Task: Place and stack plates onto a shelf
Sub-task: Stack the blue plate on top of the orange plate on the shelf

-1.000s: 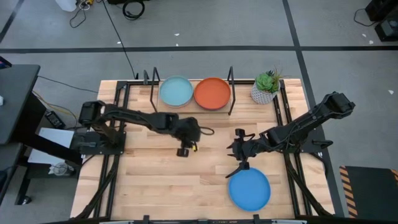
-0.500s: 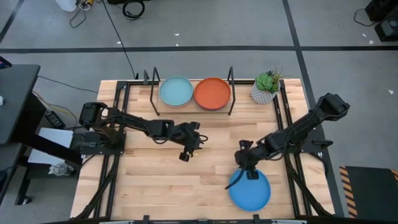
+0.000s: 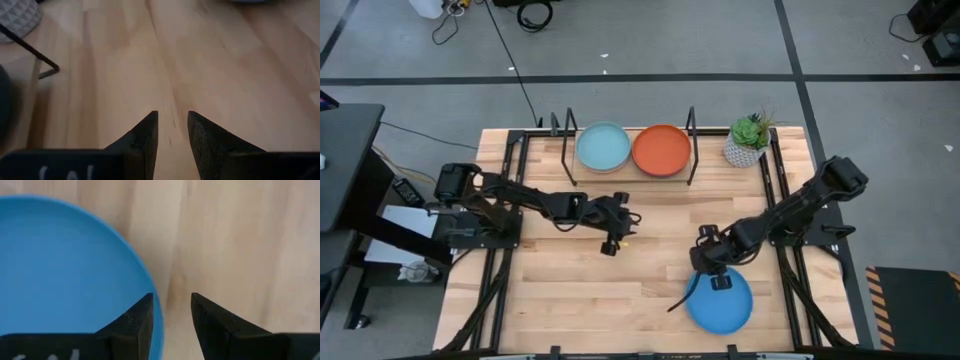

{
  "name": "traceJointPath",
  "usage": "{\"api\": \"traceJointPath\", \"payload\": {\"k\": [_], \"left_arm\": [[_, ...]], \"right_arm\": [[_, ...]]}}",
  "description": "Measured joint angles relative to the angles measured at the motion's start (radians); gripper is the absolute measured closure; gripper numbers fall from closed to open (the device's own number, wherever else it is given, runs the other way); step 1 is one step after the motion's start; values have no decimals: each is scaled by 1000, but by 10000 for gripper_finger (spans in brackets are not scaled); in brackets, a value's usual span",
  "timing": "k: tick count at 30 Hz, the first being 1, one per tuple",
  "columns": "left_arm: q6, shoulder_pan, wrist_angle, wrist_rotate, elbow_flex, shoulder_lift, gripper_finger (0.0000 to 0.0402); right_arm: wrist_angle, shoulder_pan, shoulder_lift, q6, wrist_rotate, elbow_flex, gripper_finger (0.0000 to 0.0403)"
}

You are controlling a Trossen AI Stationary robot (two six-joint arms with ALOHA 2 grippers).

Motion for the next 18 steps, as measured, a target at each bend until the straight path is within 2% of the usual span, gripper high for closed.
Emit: {"api": "traceJointPath", "payload": {"k": [7, 11, 18], "left_arm": [[35, -19, -49, 8, -4, 8, 290], [102, -15, 28, 5, -56, 8, 290], [216, 46, 234, 17, -141, 8, 290]], "right_arm": [[-69, 21, -4, 168, -27, 61, 265], [-103, 55, 8, 280, -83, 98, 266], [-39, 133, 70, 432, -55, 172, 271]]}}
